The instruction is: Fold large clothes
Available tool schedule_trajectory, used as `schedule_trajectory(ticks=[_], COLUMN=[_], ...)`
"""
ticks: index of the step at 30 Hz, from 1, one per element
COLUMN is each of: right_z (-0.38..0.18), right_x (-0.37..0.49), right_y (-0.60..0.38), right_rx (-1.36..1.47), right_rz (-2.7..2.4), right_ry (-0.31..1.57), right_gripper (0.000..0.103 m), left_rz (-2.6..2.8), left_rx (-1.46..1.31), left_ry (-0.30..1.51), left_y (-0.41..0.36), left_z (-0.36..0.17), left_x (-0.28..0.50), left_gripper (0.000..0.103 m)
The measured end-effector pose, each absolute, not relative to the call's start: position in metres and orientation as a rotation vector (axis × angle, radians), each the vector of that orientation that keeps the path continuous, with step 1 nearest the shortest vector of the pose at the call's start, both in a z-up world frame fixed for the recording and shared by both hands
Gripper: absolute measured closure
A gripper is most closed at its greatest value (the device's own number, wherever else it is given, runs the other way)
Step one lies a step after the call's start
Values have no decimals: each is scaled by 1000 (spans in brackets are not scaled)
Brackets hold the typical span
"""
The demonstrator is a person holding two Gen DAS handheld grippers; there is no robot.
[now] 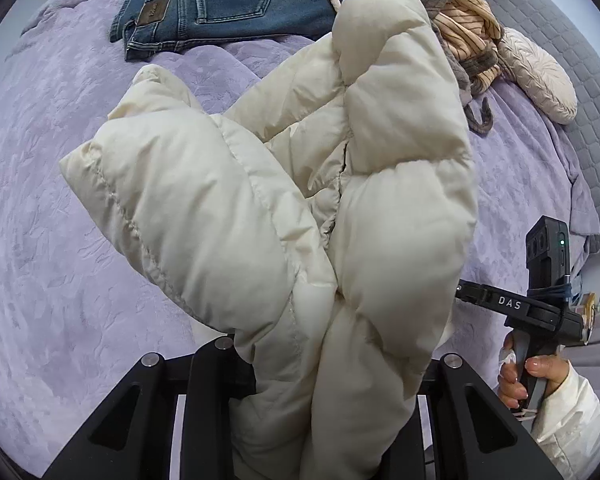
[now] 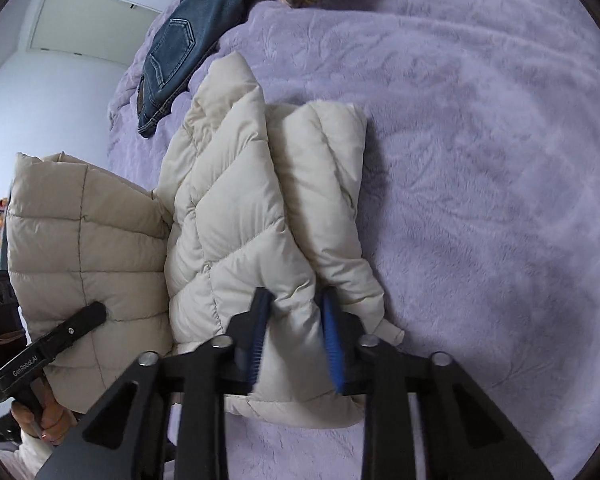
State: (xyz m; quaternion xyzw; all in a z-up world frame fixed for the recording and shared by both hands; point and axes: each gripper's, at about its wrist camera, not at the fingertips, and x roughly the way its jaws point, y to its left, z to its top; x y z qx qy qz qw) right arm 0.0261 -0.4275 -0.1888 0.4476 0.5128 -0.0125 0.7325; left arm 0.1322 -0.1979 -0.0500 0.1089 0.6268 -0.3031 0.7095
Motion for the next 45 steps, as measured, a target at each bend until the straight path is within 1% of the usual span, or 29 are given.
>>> schedule_trajectory(ticks=[5, 7, 8, 9, 13, 14, 15, 20, 25, 27, 29, 30, 33, 36, 39, 40, 42, 43, 44, 45], right_z=[-213, -219, -223, -226, -237, -240, -242, -246, -229, -216, -198, -187, -160, -144, -142, -143, -143, -145, -146, -149], right_x=[27, 27, 29, 29, 30, 29, 29, 26, 15, 7, 3, 3, 11, 29, 55, 66, 86, 92, 97, 100], right_y=[-431, -433, -433, -434, -438, -438, -439, -449, -479, -497, -511, -517, -525, -517, -506, -502, -487, -482, -476, -473], right_rx=[1059, 1074, 1080, 1088, 1114, 1120, 1127, 1155, 1154, 1142, 1123, 1112, 1094, 1083, 1086, 1085, 1069, 1053, 1037, 1018], right_rz=[0, 13, 19, 26, 48, 53, 58, 84, 27, -6, -29, -28, 31, 137, 241, 262, 275, 275, 270, 262], right_ry=[1121, 1123, 1126, 1126, 1124, 1122, 1122, 1119, 1067, 1020, 970, 942, 873, 855, 882, 903, 956, 983, 1003, 1019], right_gripper=[84, 84, 84, 84, 84, 84, 84, 84, 83, 76, 60, 57, 56, 56, 47, 47, 47, 49, 69, 81], left_rz=[-709, -748, -778, -805, -905, -943, -983, -1089, -1106, -1104, -1101, -1099, -1094, -1091, -1088, -1086, -1082, -1080, -1076, -1073], left_rx=[280, 279, 260, 242, 227, 215, 195, 230, 338, 393, 441, 464, 516, 546, 566, 571, 579, 581, 581, 577], left_ry=[1391, 1393, 1397, 1401, 1405, 1410, 1408, 1357, 1289, 1252, 1222, 1207, 1171, 1151, 1135, 1130, 1119, 1115, 1112, 1113], left_y=[-223, -234, -239, -244, -265, -269, -271, -283, -294, -298, -302, -303, -308, -308, -309, -310, -310, -310, -310, -308], left_z=[-49, -50, -50, -51, -57, -59, -59, -60, -61, -64, -67, -68, -70, -70, -70, -70, -70, -70, -70, -69], left_x=[125, 120, 118, 116, 106, 103, 99, 82, 63, 53, 44, 41, 32, 29, 27, 26, 24, 23, 23, 23], left_gripper=[72, 59, 48, 43, 42, 31, 26, 26, 26, 26, 26, 26, 26, 26, 26, 26, 26, 26, 26, 26])
